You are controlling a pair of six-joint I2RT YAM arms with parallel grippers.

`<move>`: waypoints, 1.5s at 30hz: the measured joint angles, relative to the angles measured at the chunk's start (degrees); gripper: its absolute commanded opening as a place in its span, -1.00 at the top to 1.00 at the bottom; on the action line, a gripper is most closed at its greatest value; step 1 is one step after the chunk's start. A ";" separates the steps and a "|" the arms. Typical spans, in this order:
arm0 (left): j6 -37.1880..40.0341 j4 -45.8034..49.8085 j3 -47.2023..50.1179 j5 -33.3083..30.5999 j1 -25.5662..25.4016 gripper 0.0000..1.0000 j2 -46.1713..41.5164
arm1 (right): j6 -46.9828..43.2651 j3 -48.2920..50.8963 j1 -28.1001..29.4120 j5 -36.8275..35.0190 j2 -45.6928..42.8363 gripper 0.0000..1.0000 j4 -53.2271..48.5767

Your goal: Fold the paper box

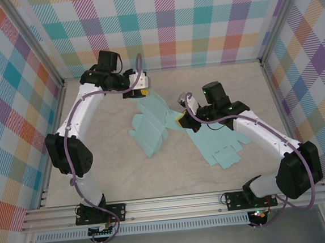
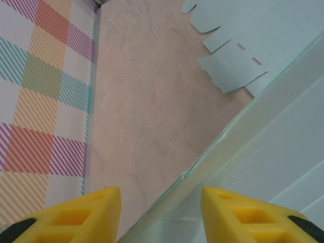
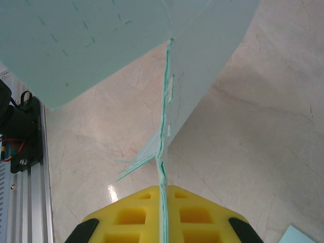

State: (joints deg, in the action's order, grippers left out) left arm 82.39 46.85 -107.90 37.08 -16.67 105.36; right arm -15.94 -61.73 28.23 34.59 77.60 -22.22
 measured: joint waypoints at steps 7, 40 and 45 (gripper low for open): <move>1.20 0.74 -0.04 -2.95 -0.35 0.84 1.09 | 0.02 0.00 0.00 -0.46 0.15 1.00 -0.13; -44.09 -23.98 38.91 -54.16 -13.33 1.00 -13.57 | 16.04 -12.96 -2.12 -24.06 21.09 0.02 -4.96; -45.16 -28.37 44.22 -58.21 -16.11 1.00 -14.49 | 23.76 -11.28 -4.04 -25.86 15.61 -0.03 -6.49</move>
State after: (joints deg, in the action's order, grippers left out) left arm 37.23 18.48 -63.68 -21.12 -32.77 90.87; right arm 7.81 -73.01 24.18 8.73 93.21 -28.71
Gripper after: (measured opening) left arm 0.050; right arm 0.510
